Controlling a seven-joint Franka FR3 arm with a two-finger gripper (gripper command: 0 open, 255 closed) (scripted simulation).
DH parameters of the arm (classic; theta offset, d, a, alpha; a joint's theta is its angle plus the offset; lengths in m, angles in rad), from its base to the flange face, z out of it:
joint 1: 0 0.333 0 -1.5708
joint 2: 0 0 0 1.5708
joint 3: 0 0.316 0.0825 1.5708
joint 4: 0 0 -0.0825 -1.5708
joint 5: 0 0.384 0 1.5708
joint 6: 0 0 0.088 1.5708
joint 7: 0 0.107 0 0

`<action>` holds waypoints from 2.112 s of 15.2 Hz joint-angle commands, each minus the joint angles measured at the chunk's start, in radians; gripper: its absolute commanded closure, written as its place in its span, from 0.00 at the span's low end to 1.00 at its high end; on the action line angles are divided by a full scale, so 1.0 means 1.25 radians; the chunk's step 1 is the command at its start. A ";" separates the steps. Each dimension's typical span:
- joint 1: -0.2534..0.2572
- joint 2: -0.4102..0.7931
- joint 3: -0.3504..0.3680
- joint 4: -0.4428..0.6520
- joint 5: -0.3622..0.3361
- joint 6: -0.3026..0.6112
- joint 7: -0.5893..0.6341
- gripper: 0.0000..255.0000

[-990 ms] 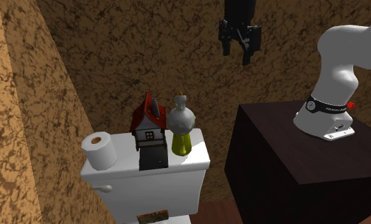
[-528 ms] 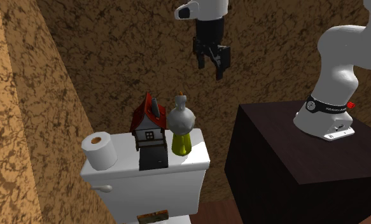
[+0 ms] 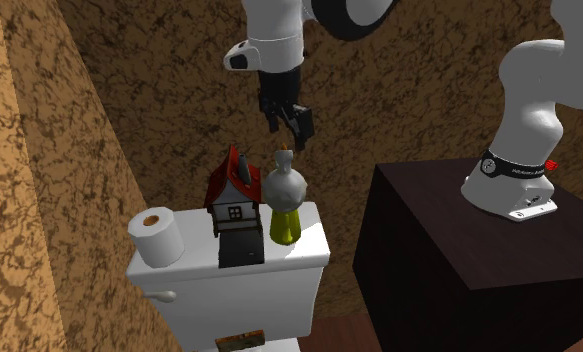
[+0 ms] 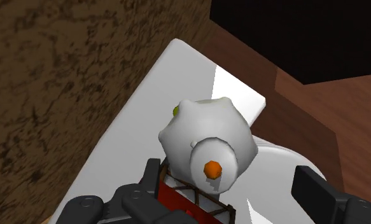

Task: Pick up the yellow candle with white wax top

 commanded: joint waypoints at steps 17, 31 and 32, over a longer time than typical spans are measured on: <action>0.000 0.062 -0.002 -0.009 -0.014 0.072 0.009 1.00; 0.001 -0.001 0.001 0.040 0.001 -0.039 -0.014 1.00; 0.001 -0.005 0.002 0.045 0.002 -0.048 -0.016 1.00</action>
